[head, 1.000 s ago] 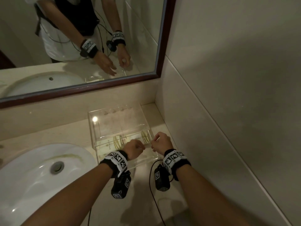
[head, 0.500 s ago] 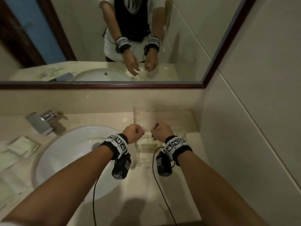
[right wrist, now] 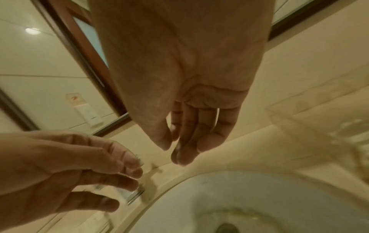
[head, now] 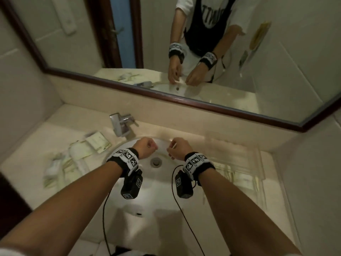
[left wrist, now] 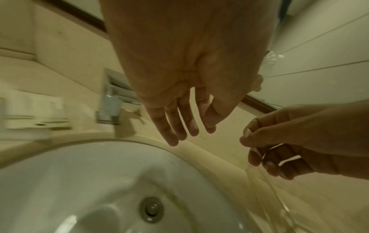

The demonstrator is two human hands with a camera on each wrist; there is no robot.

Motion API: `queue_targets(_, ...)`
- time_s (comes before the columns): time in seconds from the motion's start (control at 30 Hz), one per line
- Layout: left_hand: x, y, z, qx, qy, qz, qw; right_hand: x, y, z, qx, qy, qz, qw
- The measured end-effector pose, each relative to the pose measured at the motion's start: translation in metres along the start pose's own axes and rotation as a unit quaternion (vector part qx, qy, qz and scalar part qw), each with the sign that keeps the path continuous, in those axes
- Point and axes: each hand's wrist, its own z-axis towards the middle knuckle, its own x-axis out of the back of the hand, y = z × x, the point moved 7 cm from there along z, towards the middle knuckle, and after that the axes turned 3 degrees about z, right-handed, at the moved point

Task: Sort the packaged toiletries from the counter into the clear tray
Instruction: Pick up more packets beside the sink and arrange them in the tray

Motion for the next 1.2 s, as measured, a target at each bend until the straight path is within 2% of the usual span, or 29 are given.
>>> queue_targets(0.23,0.072,-0.113,-0.035,0.064,0.048,-0.016,0.997,-0.104,-0.091,0.022,0.059,-0.078,-0.067,0.993)
queue_targets(0.4,0.112,-0.192,-0.057,0.115,0.065,-0.026,0.991,-0.171,-0.146,0.029,0.101,-0.133,-0.139,0.976)
queue_targets(0.7,0.146,-0.306,-0.08,0.173,0.1,-0.059,0.978,-0.258,-0.182,0.06,0.088,-0.146,-0.215,0.962)
queue_targets(0.83,0.152,-0.331,-0.08,0.176,0.119,-0.086,0.973,-0.272,-0.186,0.082,0.071,-0.108,-0.221,0.967)
queue_targets(1.0,0.156,-0.339,-0.067,0.172,0.119,-0.14,0.968,-0.281,-0.182,0.109,0.039,-0.057,-0.205,0.976)
queue_targets(1.07,0.157,-0.336,-0.058,0.154,0.129,-0.121,0.972,-0.282,-0.182,0.117,0.041,-0.036,-0.199,0.979)
queue_targets(1.2,0.147,-0.319,-0.032,0.097,0.09,-0.048,0.99,-0.287,-0.177,0.128,0.045,-0.032,-0.208,0.977)
